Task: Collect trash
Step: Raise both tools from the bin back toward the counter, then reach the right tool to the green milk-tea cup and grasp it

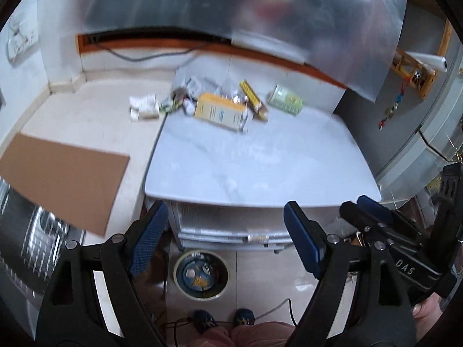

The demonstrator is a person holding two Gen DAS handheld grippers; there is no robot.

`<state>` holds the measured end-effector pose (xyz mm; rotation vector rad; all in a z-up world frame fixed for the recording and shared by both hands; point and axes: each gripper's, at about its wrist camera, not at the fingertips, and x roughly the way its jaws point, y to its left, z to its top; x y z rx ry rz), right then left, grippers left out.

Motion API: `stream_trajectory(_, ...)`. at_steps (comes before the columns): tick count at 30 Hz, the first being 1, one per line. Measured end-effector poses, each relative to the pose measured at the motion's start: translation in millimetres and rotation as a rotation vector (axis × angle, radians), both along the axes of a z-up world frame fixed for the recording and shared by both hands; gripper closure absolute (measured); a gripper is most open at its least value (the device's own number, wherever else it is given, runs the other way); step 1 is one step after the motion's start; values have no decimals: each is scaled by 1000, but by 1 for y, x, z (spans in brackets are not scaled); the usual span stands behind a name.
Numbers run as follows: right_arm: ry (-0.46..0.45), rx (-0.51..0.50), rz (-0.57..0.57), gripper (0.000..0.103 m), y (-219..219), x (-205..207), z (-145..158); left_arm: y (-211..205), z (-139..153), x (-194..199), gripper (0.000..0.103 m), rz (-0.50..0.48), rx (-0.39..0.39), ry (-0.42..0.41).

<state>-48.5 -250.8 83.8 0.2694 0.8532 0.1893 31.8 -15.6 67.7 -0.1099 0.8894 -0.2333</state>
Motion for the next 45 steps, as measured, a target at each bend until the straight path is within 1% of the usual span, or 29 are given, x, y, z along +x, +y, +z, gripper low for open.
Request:
stream_trajectory(4,-54,-35,-32,37,-10,17,27,-7,11,23,23,-10,2,-18)
stream_trajectory(5,-62,-41,-37,37,-13,21,29,-11,15,32,23,-11,1,-26)
stream_trajectory(7,-85,-60,-47,32,-21,36,41,-19,19,43,23,-12,-1,-35)
stream_trajectory(10,-108,-82,-48,29,-38,61,53,-29,20,74,23,11,-3,-24)
stream_trajectory(13,-107,-107,-31,27,-52,99,55,-36,9,108,23,26,-17,10)
stream_trajectory(14,-106,-121,-14,27,-59,116,57,-40,4,125,23,44,-19,25)
stream_trajectory(18,-96,-171,62,26,-76,179,48,-50,-18,178,23,105,-31,69)
stream_trajectory(21,-73,-207,124,26,-93,235,34,-61,-34,214,23,152,-47,111)
stream_trajectory(22,-63,-216,143,26,-99,253,27,-67,-43,232,23,173,-58,134)
stream_trajectory(24,-38,-241,179,26,-112,290,12,-73,-55,253,23,203,-59,165)
stream_trajectory(27,-2,-269,225,27,-129,342,-14,-80,-77,282,23,268,-61,203)
stream_trajectory(31,44,-312,278,27,-140,397,-53,-88,-108,319,23,352,-65,263)
stream_trajectory(34,73,-352,322,27,-139,427,-83,-91,-128,338,23,408,-54,300)
stream_trajectory(38,92,-412,349,27,-137,456,-118,-91,-147,354,23,466,-10,339)
stream_trajectory(41,100,-436,372,27,-136,468,-136,-89,-159,361,23,502,19,358)
stream_trajectory(45,102,-485,413,27,-128,474,-151,-88,-175,367,23,524,40,391)
